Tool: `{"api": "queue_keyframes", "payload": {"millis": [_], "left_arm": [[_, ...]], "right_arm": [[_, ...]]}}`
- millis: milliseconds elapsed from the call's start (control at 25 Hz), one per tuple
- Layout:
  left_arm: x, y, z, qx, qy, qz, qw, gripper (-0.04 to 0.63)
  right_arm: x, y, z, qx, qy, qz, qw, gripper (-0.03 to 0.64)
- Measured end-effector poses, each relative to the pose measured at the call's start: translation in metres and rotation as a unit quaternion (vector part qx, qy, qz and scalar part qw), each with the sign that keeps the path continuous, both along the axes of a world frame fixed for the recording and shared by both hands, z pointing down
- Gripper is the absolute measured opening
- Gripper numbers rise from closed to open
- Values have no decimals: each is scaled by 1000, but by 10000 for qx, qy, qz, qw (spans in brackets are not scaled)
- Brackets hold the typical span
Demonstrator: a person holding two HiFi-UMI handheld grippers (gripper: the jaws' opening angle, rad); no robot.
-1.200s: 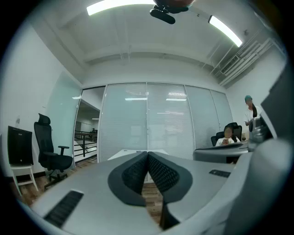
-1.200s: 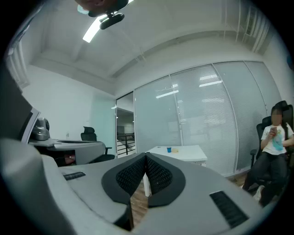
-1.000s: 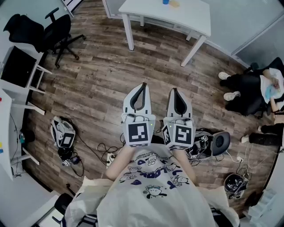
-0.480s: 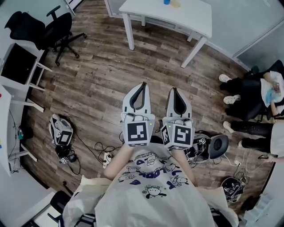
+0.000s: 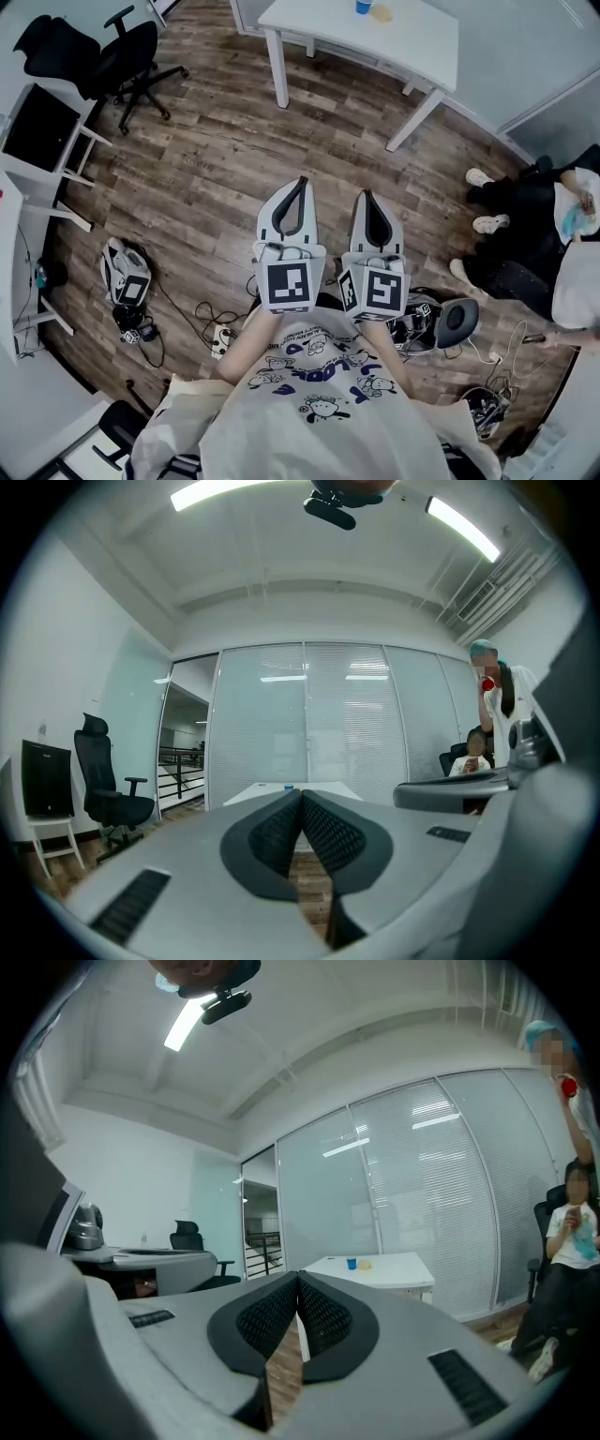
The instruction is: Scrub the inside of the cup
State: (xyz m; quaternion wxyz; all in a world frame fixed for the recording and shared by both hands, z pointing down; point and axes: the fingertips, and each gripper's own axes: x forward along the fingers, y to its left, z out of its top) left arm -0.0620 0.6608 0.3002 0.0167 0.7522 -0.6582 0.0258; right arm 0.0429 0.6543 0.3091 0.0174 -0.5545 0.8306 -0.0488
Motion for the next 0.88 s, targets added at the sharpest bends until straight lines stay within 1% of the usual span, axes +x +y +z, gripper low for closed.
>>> {"api": "queue_keyframes", "payload": {"millis": [120,280,640,880], "left_arm": [[-4,-21,4,-53,12,57,10000,29],[-13,-63,0,86,55,126,9999,29],[-40,-156,-5,84,29,413,9991,29],[-54,-199,1,50,127,529,9985,29]], "right_arm": [[-5,-20,2,15,13,39,10000,34],[-12,-59,0,50,36,152,9999,34],[-34,-148,-3,73,-8,508,9987,34],[-42,-184,-8,156,124,684,9975,34]]}}
